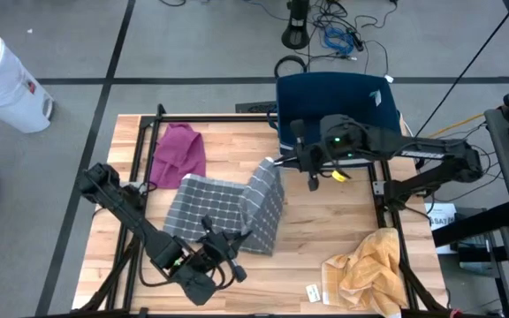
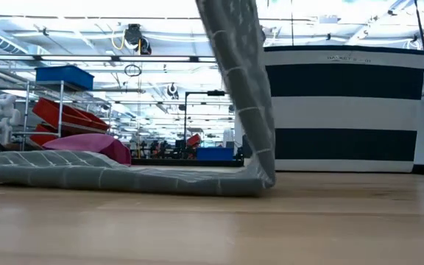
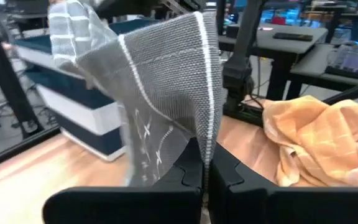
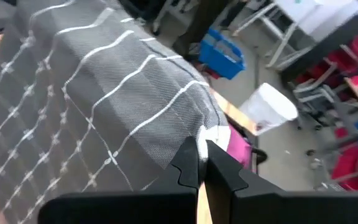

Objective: Fold towel
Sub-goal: Fold the gray checkered towel

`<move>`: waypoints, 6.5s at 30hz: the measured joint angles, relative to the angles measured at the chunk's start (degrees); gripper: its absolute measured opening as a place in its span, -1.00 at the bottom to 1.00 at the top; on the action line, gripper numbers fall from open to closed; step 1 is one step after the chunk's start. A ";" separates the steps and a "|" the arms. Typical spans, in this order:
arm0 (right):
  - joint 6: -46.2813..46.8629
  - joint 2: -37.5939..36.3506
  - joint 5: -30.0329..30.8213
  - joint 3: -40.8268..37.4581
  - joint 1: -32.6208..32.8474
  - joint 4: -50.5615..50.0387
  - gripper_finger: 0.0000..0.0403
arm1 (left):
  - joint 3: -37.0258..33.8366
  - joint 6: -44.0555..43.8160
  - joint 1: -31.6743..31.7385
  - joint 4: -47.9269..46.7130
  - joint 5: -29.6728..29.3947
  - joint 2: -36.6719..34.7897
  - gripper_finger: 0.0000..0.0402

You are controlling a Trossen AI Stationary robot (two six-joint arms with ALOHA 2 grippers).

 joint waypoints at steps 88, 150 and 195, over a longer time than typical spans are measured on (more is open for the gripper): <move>0.57 39.12 -9.54 14.51 -4.49 17.57 -1.00 | -16.90 -84.20 -8.67 -68.88 32.68 -0.02 -1.00; 3.39 49.59 -2.87 18.38 -2.12 24.49 -0.09 | -28.48 -85.25 -8.63 -59.25 36.57 0.03 -0.92; 3.16 31.21 -9.93 -10.89 10.42 10.76 0.25 | -16.61 -84.16 -12.71 -72.17 45.23 -0.02 -1.00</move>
